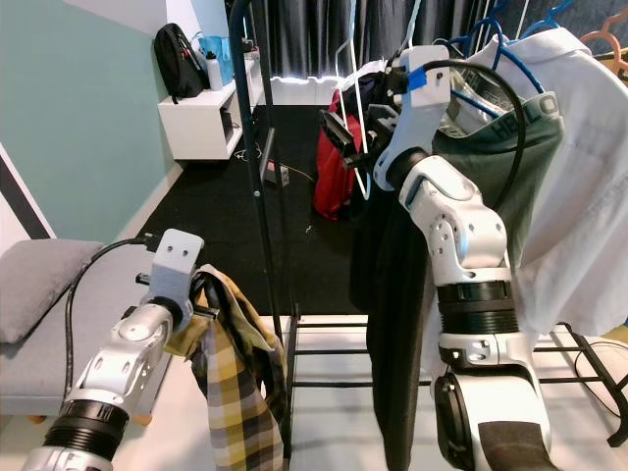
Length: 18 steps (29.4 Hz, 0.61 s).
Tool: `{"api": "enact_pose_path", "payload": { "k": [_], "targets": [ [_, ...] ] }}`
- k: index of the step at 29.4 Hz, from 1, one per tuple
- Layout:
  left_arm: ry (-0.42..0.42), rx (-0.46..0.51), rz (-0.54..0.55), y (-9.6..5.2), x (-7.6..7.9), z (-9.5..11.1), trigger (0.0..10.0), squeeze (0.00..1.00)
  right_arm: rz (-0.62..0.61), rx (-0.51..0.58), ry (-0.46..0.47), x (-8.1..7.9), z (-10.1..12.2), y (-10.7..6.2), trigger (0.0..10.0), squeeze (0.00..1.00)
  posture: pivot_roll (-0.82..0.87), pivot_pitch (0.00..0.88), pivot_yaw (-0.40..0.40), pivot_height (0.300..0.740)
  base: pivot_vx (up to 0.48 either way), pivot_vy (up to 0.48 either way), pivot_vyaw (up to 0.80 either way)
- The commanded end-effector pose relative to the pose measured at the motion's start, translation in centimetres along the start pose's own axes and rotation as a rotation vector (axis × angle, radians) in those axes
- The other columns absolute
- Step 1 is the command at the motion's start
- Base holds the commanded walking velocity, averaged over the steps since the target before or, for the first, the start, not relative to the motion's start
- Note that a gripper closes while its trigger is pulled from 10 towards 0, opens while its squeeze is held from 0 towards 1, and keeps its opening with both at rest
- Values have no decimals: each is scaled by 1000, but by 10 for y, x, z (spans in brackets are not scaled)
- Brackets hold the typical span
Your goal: Hang hanger
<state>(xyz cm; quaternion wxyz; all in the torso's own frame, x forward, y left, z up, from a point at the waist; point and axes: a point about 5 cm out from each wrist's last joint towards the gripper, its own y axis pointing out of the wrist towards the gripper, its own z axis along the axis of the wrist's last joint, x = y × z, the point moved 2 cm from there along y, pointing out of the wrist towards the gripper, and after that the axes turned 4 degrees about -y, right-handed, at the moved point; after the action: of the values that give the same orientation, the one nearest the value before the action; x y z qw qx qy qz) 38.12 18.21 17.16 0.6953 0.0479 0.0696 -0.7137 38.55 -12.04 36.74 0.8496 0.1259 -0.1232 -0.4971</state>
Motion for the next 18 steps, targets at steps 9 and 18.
{"api": "enact_pose_path", "payload": {
  "k": [9,18],
  "targets": [
    [3,48,2,2,-4,12,10000,0,-73,-81,-86,13,-13,2,10000,0,-13,85,11,740,0,0,0],
    [-4,50,5,2,-4,13,10000,0,-100,-138,-291,16,-25,2,10000,0,-12,90,6,740,0,0,0]
  ]
}}
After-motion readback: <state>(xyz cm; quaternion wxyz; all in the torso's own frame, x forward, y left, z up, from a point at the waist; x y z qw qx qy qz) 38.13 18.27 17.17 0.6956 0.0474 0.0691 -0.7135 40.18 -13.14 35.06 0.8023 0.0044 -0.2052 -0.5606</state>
